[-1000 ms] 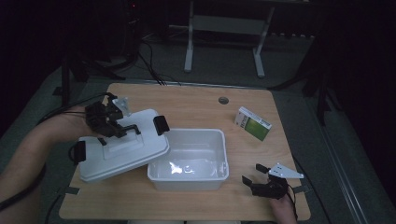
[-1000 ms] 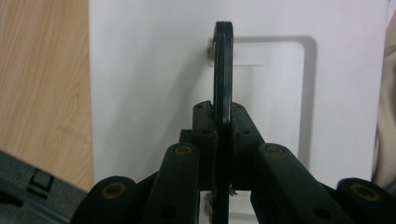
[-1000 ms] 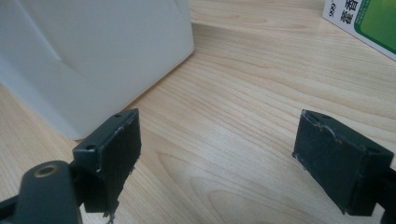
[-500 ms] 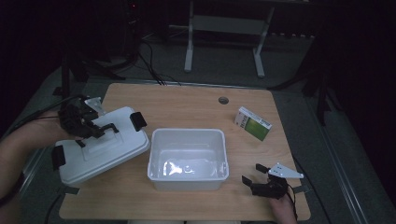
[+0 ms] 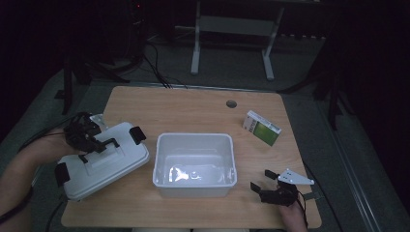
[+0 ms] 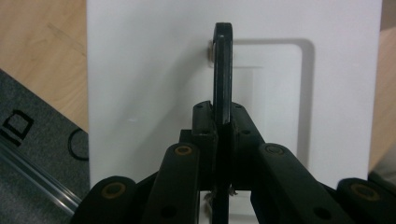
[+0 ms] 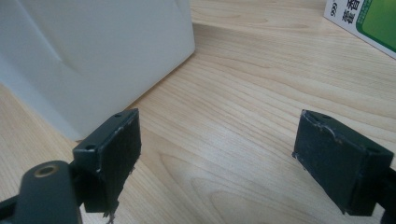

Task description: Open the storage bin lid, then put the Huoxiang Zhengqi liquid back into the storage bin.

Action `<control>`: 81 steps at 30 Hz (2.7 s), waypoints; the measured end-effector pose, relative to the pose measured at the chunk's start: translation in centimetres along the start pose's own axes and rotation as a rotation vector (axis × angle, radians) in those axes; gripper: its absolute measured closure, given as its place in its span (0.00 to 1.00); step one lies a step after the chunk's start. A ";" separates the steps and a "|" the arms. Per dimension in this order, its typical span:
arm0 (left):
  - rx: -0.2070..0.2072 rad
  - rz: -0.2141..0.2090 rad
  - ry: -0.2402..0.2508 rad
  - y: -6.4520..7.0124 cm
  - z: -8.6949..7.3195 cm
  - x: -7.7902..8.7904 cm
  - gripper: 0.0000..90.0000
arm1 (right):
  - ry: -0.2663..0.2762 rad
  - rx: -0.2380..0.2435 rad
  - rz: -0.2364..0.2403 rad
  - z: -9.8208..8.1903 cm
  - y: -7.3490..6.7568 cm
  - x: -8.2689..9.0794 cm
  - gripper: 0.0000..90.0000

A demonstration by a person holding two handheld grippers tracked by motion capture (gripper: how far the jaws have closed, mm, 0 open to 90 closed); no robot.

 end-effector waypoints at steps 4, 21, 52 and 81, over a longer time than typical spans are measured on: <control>0.011 -0.004 -0.010 -0.3 0.0 -1.7 0.93 | 0.002 -0.001 0.000 0.0 0.0 0.0 0.16; 0.024 -0.030 -0.031 -0.5 1.1 -6.4 0.92 | 0.004 0.003 0.006 0.0 0.0 0.1 0.16; 0.074 -0.017 -0.091 -0.8 0.4 -7.5 0.64 | -0.024 0.026 0.048 0.1 -0.2 0.1 0.16; 0.103 -0.009 -0.045 -0.9 -0.3 -7.0 0.45 | -0.060 0.008 -0.001 4.4 6.4 3.5 0.23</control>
Point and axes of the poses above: each handheld gripper's, and its own axes: x roughly backward along the jaws, z roughly out of its top, y roughly to its right, the point moved 6 cm from there along -x, roughly forward along the jaws, and after that the axes turned 9 degrees about x, right-handed, at the moved point
